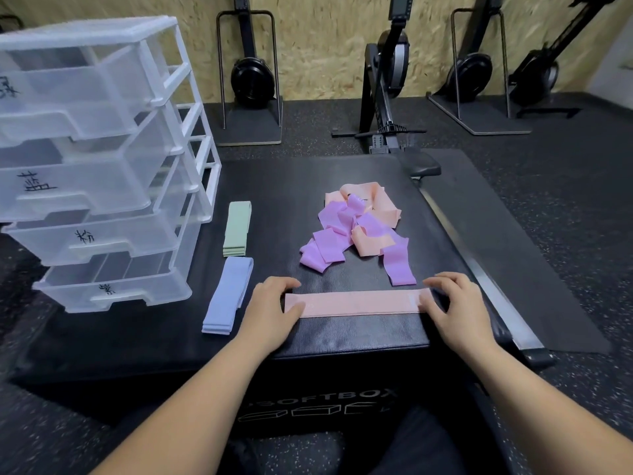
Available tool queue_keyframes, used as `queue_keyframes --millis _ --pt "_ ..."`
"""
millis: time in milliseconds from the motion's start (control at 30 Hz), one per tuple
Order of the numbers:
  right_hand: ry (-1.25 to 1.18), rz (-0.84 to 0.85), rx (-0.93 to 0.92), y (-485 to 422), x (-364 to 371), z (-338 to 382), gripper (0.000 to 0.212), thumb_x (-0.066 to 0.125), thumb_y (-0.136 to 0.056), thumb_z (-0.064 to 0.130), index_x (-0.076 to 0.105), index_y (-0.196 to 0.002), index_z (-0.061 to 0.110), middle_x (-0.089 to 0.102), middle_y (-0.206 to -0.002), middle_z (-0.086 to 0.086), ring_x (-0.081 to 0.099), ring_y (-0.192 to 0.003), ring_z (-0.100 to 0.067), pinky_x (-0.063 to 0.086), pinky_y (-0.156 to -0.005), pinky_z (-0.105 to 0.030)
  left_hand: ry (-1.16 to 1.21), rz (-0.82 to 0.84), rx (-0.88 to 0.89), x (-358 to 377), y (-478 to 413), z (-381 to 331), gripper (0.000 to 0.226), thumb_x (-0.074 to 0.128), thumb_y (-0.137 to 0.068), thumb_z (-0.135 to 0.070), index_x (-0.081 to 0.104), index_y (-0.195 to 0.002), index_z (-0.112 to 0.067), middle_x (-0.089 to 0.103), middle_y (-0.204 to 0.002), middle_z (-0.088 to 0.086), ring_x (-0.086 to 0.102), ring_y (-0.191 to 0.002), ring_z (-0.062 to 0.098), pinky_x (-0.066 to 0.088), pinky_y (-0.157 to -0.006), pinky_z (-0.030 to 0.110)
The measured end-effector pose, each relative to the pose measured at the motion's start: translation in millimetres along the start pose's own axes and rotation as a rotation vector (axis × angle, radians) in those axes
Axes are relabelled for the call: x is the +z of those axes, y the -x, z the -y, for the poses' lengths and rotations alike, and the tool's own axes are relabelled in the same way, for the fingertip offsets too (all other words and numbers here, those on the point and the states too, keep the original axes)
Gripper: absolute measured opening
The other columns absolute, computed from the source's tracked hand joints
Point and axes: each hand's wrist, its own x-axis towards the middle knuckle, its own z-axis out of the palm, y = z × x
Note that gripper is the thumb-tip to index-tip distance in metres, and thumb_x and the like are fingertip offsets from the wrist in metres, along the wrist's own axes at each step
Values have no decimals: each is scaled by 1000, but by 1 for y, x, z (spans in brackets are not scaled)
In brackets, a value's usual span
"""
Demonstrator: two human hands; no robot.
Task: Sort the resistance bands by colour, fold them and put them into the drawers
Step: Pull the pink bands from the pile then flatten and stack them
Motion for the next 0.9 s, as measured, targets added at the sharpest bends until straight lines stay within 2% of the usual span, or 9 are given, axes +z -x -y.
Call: queue_keyframes --millis 100,167,233,367,500,667,833,900 --pt "33 137 -130 2 -6 -4 35 73 -83 43 71 -118 41 57 -141 17 48 -128 -22 41 -104 -39 -46 70 72 -2 3 1 50 80 -82 -40 64 -129 -38 62 -124 -20 51 -119 13 45 -107 38" --pt "61 177 -146 6 -6 -7 41 63 -77 50 69 -117 46 57 -141 25 46 -129 -17 45 -106 -48 -64 80 87 -2 5 4 53 79 -78 -42 64 -128 -40 63 -123 -22 51 -119 14 45 -108 43" --pt "32 164 -117 9 -6 -8 41 60 -75 48 69 -115 47 59 -136 30 46 -128 -12 47 -105 -53 -56 75 84 -2 6 7 53 78 -78 -40 65 -129 -40 63 -124 -22 51 -120 14 44 -109 45" --pt "-50 124 -78 11 -5 -9 38 61 -74 40 71 -110 45 61 -130 31 47 -126 -9 47 -106 -52 -70 75 98 -2 6 8 49 79 -82 -38 65 -128 -41 62 -124 -22 50 -121 14 44 -109 47" --pt "-68 129 -58 10 -4 -8 36 60 -75 42 73 -107 47 62 -127 31 48 -125 -10 48 -104 -53 -82 84 96 -3 6 6 45 80 -83 -37 65 -125 -42 61 -121 -24 49 -118 13 45 -107 46" --pt "-50 135 -54 8 -3 -7 30 75 -82 28 73 -105 47 62 -126 32 48 -125 -11 47 -104 -53 -82 90 82 -5 6 3 44 78 -81 -39 66 -123 -42 61 -119 -24 49 -116 13 46 -106 45" --pt "-78 119 -78 3 -5 -3 25 67 -81 44 74 -105 46 61 -128 28 49 -123 -14 46 -104 -46 -89 100 81 -7 -2 -2 50 77 -77 -48 65 -126 -42 58 -122 -23 49 -118 11 45 -109 41" --pt "-81 101 -69 -6 -5 4 26 70 -82 38 74 -108 43 61 -129 22 48 -124 -16 44 -105 -40 -88 93 86 -9 -9 -5 51 75 -77 -52 65 -127 -42 57 -122 -21 49 -117 10 46 -108 40"
